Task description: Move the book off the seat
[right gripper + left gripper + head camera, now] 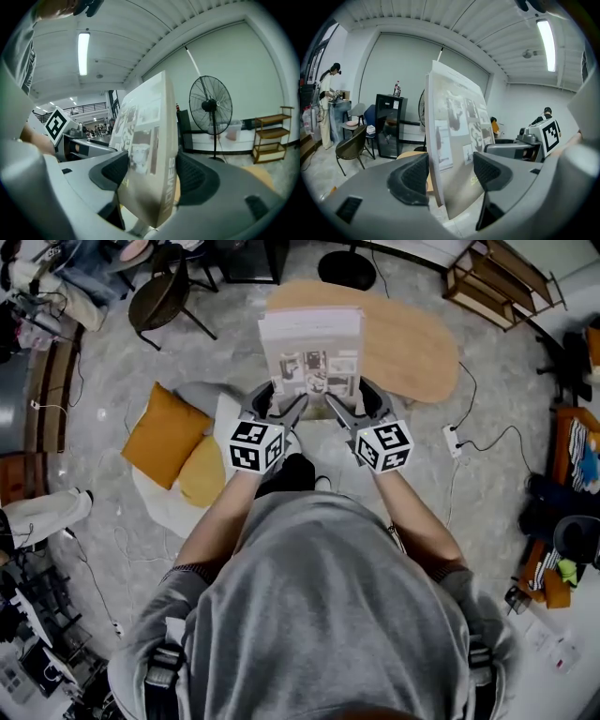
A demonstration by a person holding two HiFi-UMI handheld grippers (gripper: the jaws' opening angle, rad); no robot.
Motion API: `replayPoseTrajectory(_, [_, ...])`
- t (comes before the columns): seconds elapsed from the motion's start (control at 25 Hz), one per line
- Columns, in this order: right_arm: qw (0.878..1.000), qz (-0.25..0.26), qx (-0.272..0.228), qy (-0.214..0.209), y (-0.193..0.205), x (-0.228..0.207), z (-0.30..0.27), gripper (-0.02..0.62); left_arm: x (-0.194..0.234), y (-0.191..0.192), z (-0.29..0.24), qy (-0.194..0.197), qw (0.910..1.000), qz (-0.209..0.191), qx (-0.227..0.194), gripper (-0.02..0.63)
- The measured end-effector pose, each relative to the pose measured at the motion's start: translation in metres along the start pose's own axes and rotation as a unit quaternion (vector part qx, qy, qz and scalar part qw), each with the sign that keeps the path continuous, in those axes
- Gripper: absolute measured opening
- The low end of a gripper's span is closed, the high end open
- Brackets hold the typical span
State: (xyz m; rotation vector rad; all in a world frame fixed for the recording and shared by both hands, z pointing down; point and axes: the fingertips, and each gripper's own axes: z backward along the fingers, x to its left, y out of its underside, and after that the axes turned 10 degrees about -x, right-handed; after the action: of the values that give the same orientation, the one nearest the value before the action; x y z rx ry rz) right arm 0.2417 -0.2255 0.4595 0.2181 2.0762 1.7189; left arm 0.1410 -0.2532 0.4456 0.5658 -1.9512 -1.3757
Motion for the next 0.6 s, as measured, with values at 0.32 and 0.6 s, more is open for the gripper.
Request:
replayPoseTrajectory(0.32, [0.998, -0.020, 0.020, 0.052, 0.009, -0.044, -0.060, 0.327, 0.050, -0.002, -0.069, 0.047, 0.9982, 0.004, 0.036, 0.321])
replayPoseTrajectory(0.6, [0.994, -0.056, 0.033, 0.087, 0.032, -0.102, -0.085, 0.328, 0.065, 0.017, -0.136, 0.071, 0.9950, 0.005, 0.070, 0.321])
